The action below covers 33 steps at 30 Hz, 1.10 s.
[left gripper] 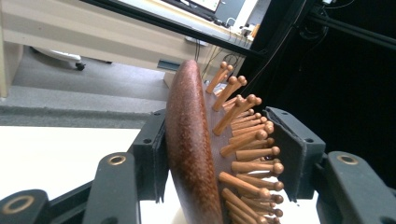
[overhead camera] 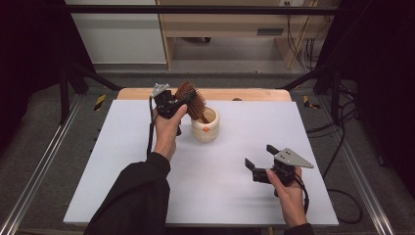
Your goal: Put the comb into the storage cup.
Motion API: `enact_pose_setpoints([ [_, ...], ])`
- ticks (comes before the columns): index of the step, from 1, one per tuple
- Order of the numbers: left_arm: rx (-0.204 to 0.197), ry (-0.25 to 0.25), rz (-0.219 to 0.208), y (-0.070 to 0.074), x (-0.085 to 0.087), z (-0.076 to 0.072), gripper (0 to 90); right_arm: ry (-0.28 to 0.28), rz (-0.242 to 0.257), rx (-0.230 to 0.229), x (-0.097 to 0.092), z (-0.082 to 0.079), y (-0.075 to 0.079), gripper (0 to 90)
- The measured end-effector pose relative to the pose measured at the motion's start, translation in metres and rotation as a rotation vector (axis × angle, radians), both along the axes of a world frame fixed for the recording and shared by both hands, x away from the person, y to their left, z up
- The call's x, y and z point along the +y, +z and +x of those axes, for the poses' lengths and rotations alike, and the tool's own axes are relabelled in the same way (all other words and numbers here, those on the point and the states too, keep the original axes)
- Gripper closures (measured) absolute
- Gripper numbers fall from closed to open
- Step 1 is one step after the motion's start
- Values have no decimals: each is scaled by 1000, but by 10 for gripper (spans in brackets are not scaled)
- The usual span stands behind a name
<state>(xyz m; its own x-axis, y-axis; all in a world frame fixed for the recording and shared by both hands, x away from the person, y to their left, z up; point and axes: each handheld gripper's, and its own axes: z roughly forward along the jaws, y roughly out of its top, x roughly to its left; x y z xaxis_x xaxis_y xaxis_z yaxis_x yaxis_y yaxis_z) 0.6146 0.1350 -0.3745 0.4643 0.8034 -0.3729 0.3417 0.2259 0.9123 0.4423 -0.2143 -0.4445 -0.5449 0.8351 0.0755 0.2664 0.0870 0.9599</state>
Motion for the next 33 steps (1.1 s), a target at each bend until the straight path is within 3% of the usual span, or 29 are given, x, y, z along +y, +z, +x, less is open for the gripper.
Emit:
enact_pose_setpoints([
  [33,-7,18,-24,1,3,0,260,5,-1,1,1,0,0,40],
])
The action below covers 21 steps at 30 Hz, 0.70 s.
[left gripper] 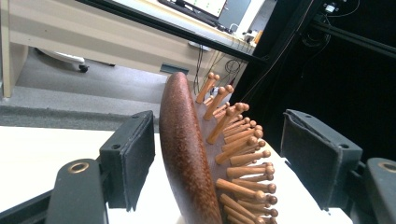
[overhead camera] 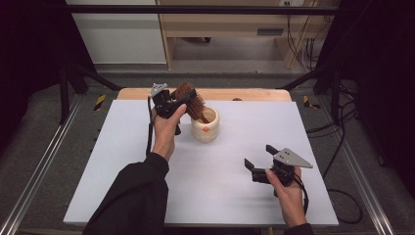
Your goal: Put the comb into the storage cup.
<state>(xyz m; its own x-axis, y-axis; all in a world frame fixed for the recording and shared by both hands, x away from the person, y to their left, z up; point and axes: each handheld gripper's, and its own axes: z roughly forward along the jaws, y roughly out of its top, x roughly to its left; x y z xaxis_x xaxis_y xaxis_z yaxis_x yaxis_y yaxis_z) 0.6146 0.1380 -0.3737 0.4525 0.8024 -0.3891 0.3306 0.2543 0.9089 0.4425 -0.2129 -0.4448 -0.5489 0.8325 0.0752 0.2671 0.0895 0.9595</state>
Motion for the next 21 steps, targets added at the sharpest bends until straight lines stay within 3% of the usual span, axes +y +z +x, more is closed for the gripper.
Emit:
enact_pose_setpoints([
  [15,17,15,-8,0,-1,0,123,0,1,0,0,0,0,40],
  [21,13,21,-1,0,-1,0,108,2,1,0,0,0,0,39],
])
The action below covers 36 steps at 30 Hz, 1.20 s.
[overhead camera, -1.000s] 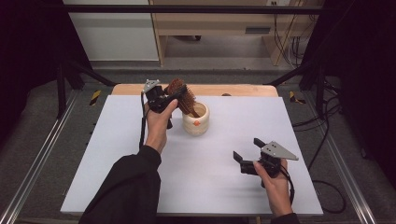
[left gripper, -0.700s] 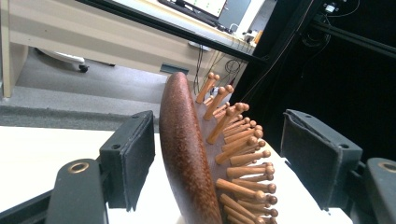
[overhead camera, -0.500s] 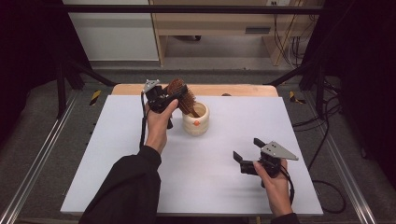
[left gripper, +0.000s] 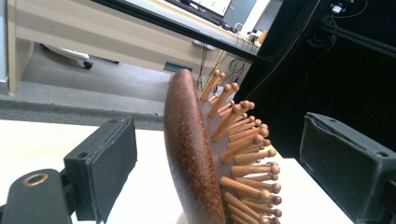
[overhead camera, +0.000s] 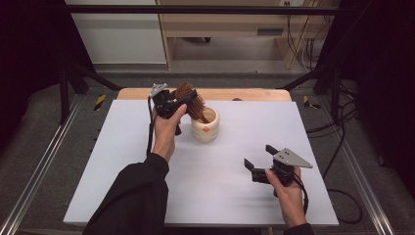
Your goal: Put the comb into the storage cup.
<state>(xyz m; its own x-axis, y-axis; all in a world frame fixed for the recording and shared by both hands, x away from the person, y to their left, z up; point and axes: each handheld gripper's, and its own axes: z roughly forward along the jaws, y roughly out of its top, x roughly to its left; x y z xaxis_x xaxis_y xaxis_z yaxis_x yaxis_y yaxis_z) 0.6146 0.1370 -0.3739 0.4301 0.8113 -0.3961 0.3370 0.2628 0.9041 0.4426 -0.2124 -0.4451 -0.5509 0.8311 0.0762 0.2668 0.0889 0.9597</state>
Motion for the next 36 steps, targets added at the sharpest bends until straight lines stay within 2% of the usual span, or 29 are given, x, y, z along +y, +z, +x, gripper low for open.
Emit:
enact_pose_setpoints([
  [21,-24,9,35,0,-4,-2,47,2,-1,2,0,0,0,37],
  [36,-54,9,59,-1,-5,-6,41,1,-1,4,1,0,0,37],
])
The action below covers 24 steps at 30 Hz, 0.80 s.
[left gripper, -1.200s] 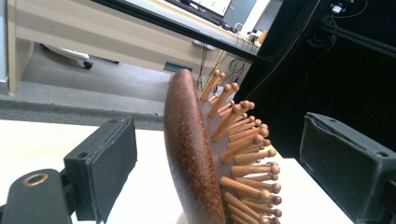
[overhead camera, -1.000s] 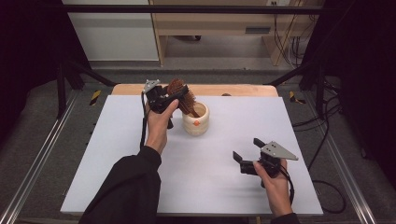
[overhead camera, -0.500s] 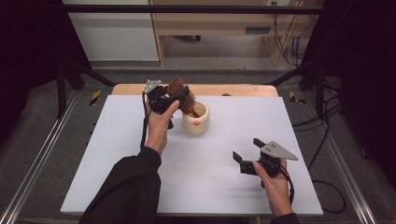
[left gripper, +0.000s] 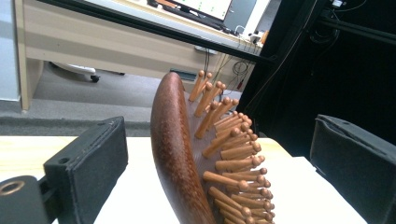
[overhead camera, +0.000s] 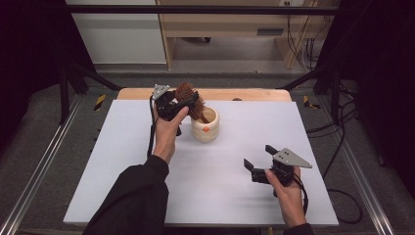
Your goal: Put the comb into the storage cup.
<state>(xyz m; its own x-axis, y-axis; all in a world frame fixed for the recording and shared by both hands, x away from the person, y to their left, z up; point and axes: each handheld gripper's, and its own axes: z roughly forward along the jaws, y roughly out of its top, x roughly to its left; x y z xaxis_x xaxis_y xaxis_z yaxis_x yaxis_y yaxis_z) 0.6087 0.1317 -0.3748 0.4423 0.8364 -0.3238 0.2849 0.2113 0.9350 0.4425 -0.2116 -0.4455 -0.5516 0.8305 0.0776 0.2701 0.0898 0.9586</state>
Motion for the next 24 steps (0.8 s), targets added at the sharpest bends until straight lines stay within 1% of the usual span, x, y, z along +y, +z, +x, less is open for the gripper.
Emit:
enact_pose_setpoints([
  [13,-28,3,31,0,-2,-6,41,2,0,-1,0,0,0,37],
  [18,-39,12,39,0,-1,-8,41,3,1,1,0,0,0,37],
  [21,-50,15,61,-1,-1,-9,41,3,1,2,0,0,0,37],
  [24,-54,26,60,-2,0,-11,41,4,0,2,1,0,0,37],
])
